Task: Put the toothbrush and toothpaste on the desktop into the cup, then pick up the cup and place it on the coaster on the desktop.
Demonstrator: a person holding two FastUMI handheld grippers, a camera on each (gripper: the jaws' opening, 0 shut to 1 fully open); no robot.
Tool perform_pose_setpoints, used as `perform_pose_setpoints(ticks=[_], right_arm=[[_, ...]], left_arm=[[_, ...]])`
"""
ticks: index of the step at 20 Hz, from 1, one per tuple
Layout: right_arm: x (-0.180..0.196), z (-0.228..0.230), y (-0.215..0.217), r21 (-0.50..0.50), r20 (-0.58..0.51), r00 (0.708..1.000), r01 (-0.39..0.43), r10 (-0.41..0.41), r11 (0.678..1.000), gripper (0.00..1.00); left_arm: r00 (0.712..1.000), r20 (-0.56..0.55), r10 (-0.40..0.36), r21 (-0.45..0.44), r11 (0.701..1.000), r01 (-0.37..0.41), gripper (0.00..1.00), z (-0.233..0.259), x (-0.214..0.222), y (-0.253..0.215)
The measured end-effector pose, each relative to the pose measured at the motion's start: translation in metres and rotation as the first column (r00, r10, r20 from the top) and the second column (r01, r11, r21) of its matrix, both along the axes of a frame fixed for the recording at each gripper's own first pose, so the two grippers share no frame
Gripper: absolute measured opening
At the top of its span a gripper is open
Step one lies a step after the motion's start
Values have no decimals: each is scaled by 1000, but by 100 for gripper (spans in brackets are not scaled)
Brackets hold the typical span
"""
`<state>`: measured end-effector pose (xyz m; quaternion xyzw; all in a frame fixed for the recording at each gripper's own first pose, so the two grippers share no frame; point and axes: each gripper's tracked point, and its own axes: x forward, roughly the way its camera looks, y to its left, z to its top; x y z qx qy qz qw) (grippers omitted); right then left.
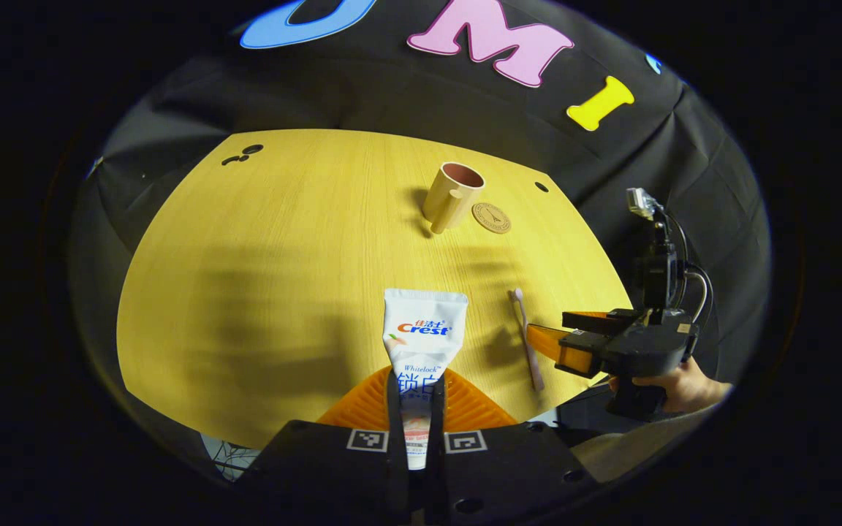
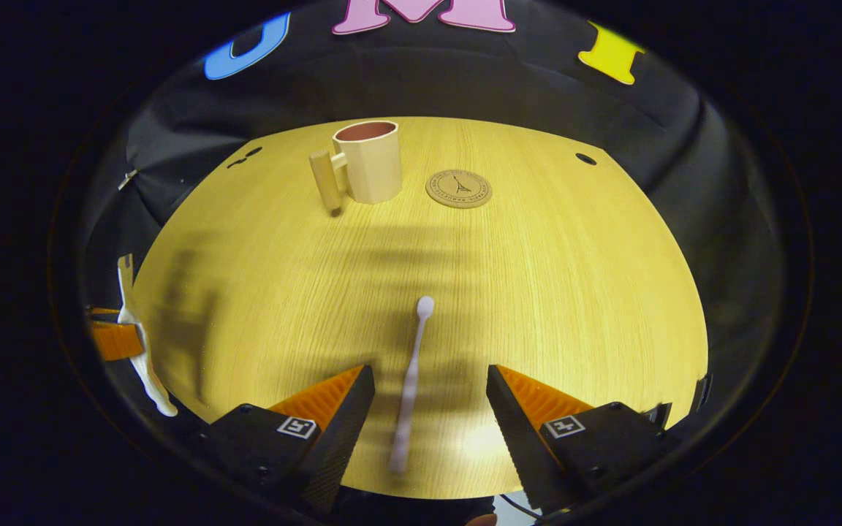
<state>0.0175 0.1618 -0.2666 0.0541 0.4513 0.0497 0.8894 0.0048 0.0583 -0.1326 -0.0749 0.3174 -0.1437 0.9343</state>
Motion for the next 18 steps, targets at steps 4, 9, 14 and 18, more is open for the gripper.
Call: perform_pose_setpoints(ticks=[4,9,14,18], right_arm=[[0,-14,7,2,-66,998,22,-22,1000,89],[-2,-22,14,-4,-107,994,12,-12,1000,77],[0,-25,17,25,-133,991,23,-19,999,31],[1,-24,14,62,-154,986,68,-58,996,10]], left_arm=[[1000,1,5,-5,1000,-5,13,-3,-2,9],[1000,8,15,-17,1000,-15,13,-2,-4,14],[1000,4,21,-24,1000,-21,13,-7,-8,14],[1000,0,26,-25,999,-26,13,-8,-11,9]])
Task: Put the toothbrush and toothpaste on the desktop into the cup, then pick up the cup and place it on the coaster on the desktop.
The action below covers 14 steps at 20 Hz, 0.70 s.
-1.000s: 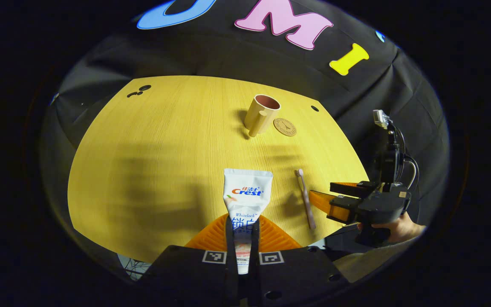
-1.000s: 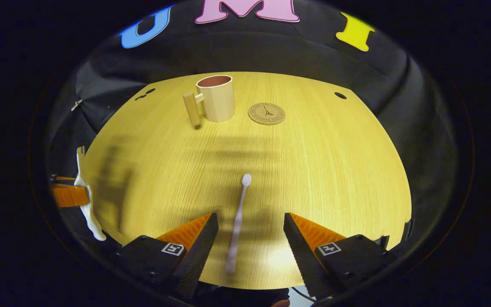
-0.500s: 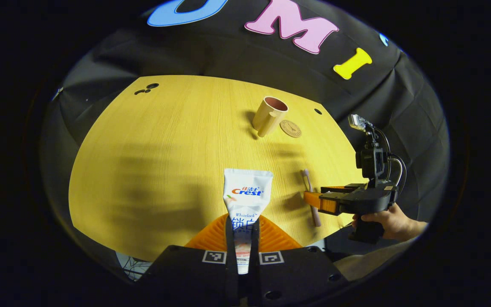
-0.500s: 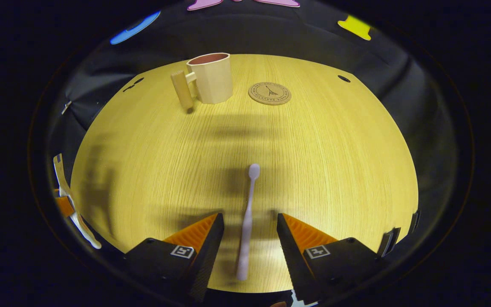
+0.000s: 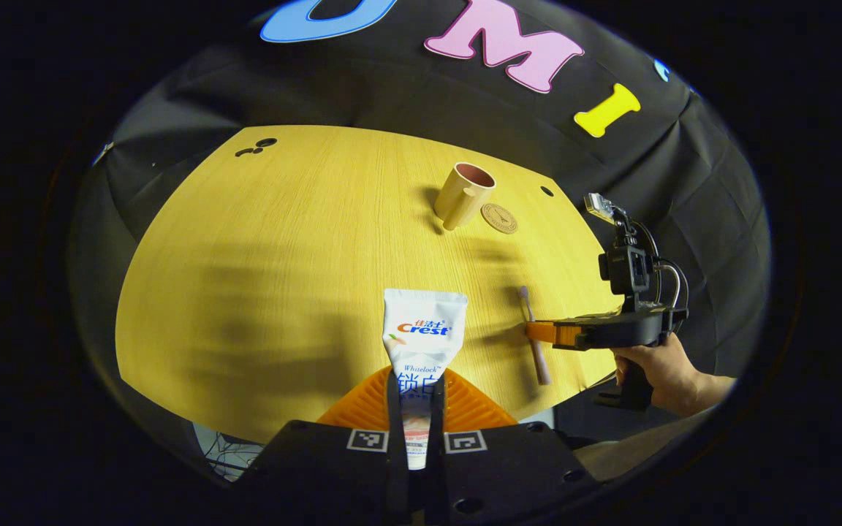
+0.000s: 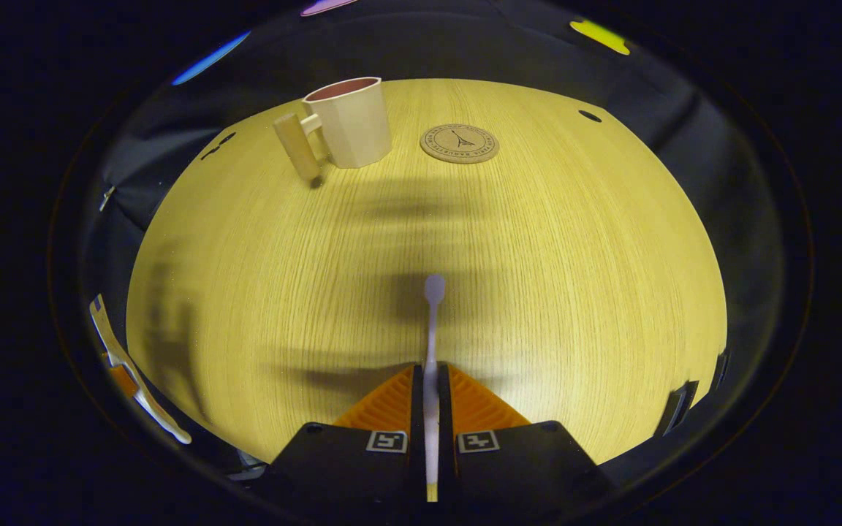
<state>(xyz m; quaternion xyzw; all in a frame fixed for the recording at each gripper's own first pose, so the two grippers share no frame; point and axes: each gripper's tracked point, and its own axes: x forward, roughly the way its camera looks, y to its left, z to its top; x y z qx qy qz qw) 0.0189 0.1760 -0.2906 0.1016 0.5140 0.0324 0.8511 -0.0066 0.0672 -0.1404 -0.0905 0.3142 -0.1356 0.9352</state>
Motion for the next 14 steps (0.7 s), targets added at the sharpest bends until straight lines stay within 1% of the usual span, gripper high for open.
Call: perform_pose_setpoints(ticks=[3,5,7,10,11,14], right_arm=[[1,2,0,55,31,999,43,-45,998,6],[6,14,-3,79,99,994,34,-42,996,7],[8,30,-1,135,151,988,19,-39,991,6],[14,66,-9,229,240,968,20,-76,973,6],[17,77,-13,248,268,960,13,-81,969,6],[22,108,-25,289,339,937,-22,-81,957,6]], left_arm=[[1000,6,12,0,1000,-12,13,3,-2,-3],[1000,10,17,0,1000,-17,13,4,-3,-7],[999,21,30,-4,1000,-30,14,10,-1,-10],[996,68,56,-18,998,-55,13,27,10,-18],[994,91,59,-23,998,-57,13,37,16,-22],[983,182,37,-56,998,-27,13,72,35,-42]])
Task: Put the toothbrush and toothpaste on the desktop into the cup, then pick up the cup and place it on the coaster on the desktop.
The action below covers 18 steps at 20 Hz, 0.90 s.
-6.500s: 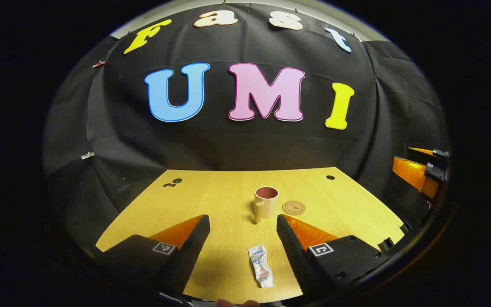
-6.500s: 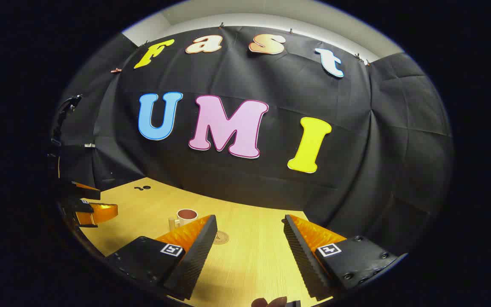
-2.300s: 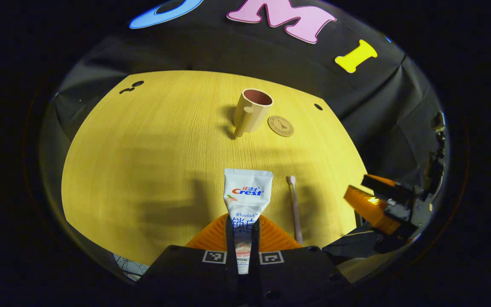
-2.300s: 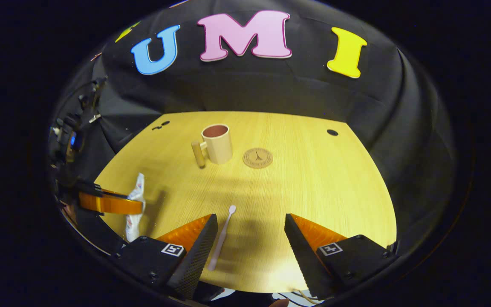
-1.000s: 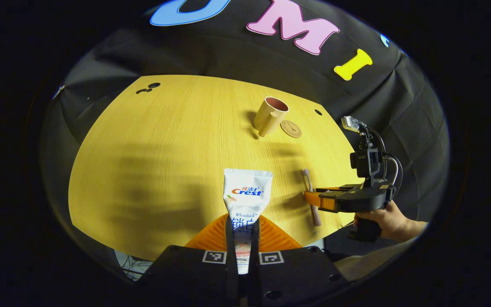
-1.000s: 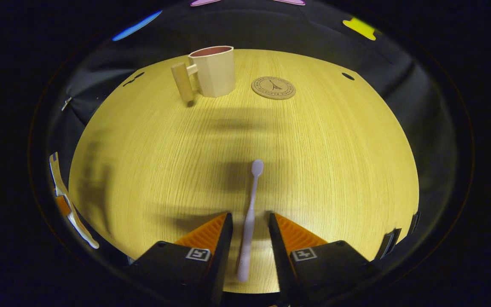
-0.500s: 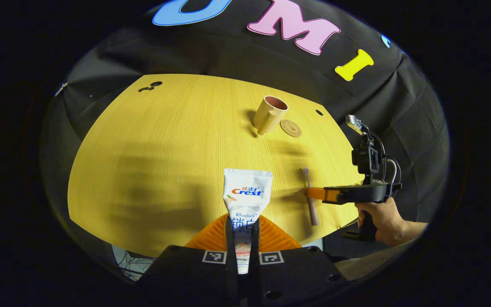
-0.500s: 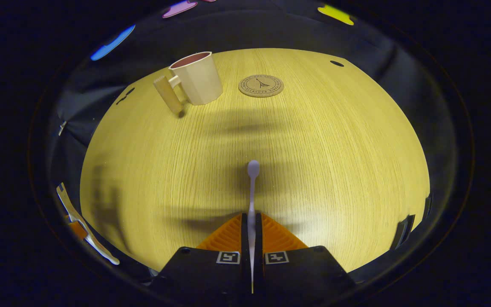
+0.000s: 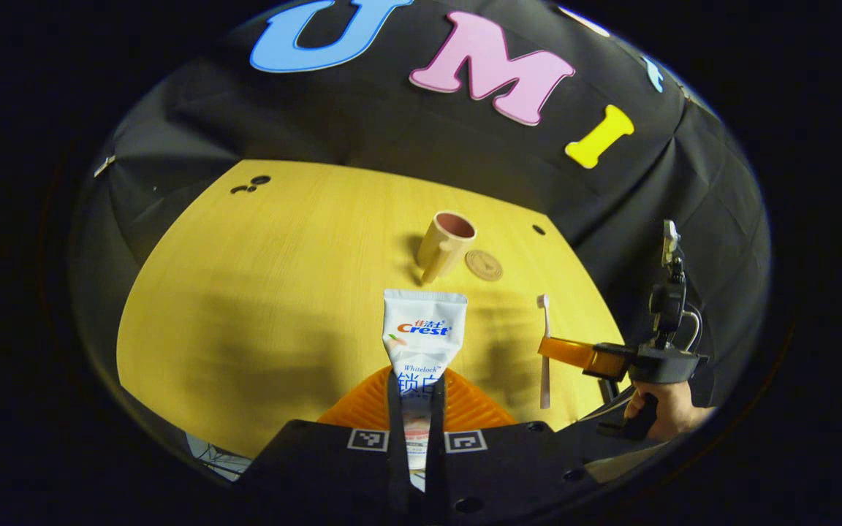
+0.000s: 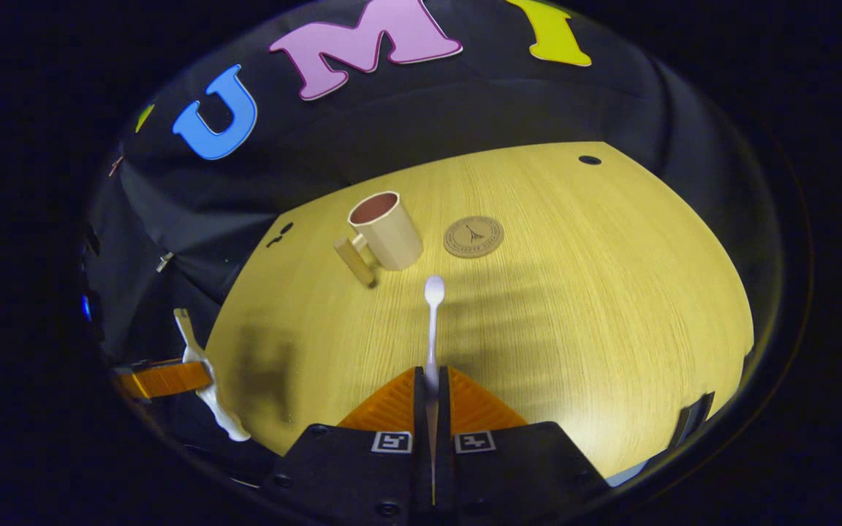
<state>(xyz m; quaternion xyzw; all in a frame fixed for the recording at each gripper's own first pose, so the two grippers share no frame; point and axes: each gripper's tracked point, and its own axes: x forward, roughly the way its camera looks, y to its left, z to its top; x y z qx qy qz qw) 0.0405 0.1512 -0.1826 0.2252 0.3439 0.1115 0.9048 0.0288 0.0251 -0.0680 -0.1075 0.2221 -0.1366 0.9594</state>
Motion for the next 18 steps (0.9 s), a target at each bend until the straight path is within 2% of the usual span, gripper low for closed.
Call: perform_pose_setpoints(ticks=[4,10,13,18], right_arm=[[3,33,-13,74,67,998,-5,0,997,6],[3,59,-39,96,109,994,-7,-4,995,6],[0,61,-48,90,117,993,-3,-7,996,6],[-9,59,-65,82,107,994,28,-37,996,6]], left_arm=[[988,150,-41,-26,999,45,13,51,33,-25],[928,356,-112,-22,991,128,13,120,86,-67],[895,425,-140,-28,985,167,13,143,114,-83],[871,468,-147,-2,986,167,13,153,167,-97]])
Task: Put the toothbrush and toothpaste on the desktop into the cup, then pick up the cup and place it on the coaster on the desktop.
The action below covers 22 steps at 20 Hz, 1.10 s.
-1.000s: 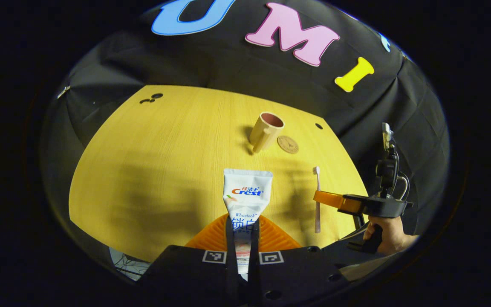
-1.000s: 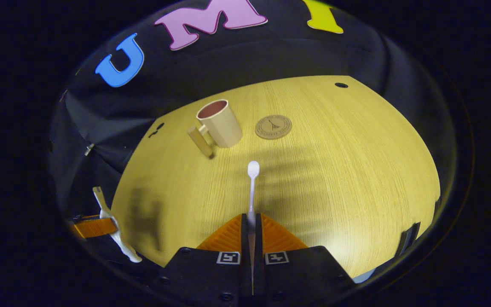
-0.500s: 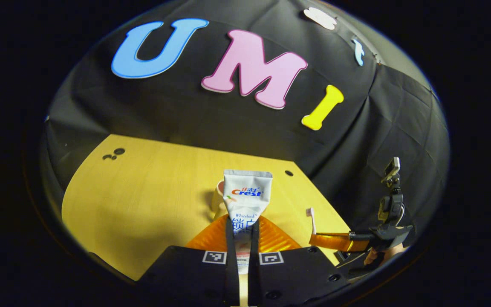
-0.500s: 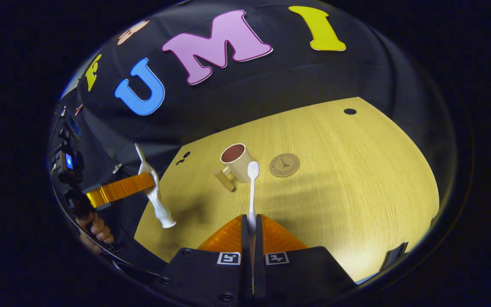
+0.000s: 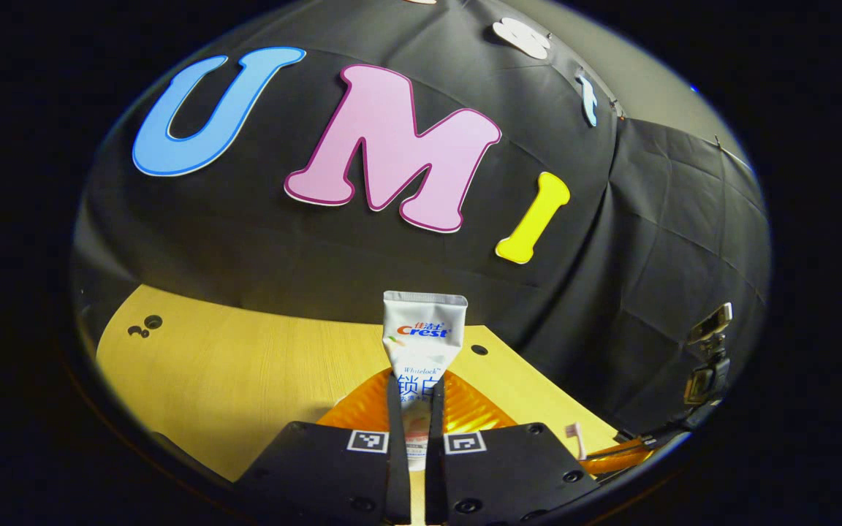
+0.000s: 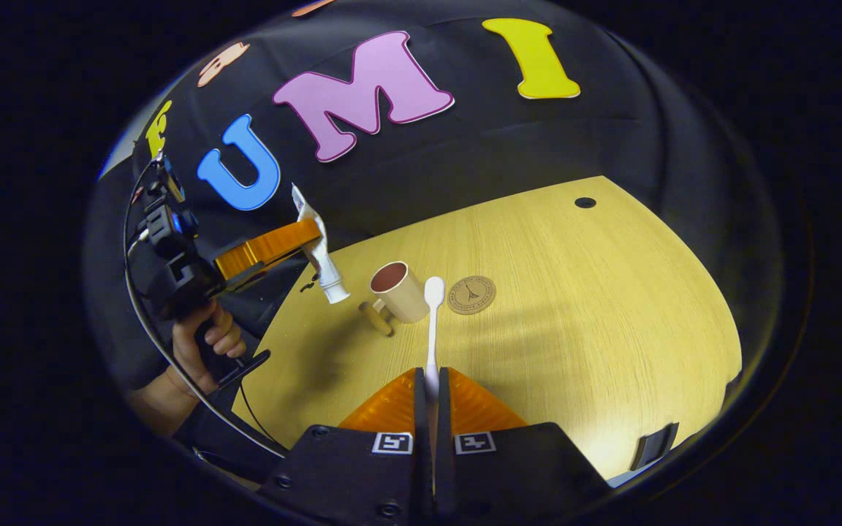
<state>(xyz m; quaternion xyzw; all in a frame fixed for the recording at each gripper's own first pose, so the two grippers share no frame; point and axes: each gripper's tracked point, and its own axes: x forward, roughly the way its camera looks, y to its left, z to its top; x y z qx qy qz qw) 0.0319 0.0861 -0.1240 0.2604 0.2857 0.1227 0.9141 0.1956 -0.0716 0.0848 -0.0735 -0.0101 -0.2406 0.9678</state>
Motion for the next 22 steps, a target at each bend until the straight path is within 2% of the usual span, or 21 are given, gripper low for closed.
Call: perform_pose_setpoints(ticks=[5,9,12,16,17,18,22], right_arm=[[-9,-7,-21,-3,-23,998,58,-58,998,6],[-14,-16,-35,-6,-43,994,102,-102,995,6],[-17,-21,-40,-3,-54,991,123,-123,992,6],[-15,-21,-45,6,-57,989,139,-138,990,6],[-15,-21,-45,6,-56,988,143,-143,990,6],[-15,-22,-46,9,-55,988,145,-144,989,6],[-17,-23,-45,21,-58,987,154,-153,988,6]], left_arm=[[1000,10,27,-17,999,-27,13,-6,54,3],[997,-5,82,-14,997,-82,13,-20,94,15],[996,-45,78,-14,997,-79,13,-35,112,12],[990,-78,121,71,991,-115,14,-64,128,17],[990,-84,110,91,991,-103,9,-69,126,14],[991,-90,96,106,991,-86,17,-73,125,10],[988,-120,97,146,986,-79,25,-87,122,8]])
